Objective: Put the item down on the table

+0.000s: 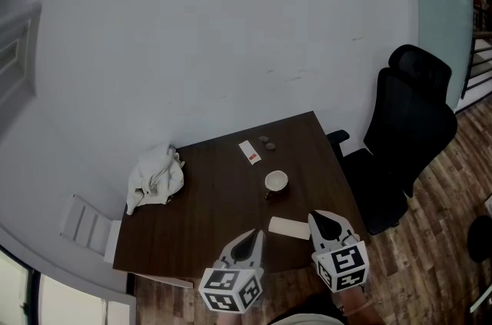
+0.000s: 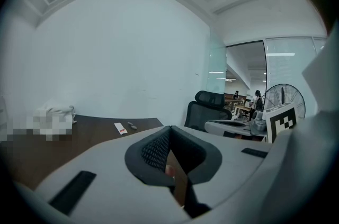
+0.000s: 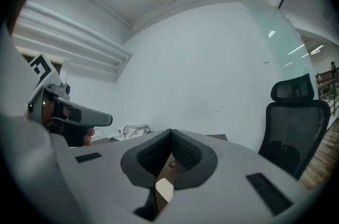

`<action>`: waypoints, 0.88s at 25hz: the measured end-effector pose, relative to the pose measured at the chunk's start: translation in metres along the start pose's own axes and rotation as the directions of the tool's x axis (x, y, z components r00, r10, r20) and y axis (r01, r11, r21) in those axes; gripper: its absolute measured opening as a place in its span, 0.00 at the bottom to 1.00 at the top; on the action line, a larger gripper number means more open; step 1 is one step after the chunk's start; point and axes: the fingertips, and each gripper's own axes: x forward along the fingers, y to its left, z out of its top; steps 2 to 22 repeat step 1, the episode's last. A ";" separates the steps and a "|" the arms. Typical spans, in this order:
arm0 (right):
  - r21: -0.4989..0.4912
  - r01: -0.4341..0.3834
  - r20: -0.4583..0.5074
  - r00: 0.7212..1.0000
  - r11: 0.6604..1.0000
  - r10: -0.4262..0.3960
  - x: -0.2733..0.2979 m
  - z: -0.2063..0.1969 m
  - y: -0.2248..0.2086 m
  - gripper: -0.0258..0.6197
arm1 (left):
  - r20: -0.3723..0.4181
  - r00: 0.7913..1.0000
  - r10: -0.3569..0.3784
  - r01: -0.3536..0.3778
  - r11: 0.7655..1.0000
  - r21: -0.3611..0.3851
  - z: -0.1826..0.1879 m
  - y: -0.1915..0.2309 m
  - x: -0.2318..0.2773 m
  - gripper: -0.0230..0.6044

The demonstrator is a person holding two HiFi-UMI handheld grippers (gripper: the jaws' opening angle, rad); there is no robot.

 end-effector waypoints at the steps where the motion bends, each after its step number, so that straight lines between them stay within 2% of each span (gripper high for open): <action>1: 0.002 -0.001 0.000 1.000 1.000 0.001 0.001 -0.001 -0.003 0.05 | -0.001 1.000 -0.001 0.001 1.000 0.001 0.000 -0.001 0.003 0.07; 22: 0.002 -0.001 0.000 1.000 1.000 0.001 0.001 -0.001 -0.003 0.05 | -0.001 1.000 -0.001 0.001 1.000 0.001 0.000 -0.001 0.003 0.07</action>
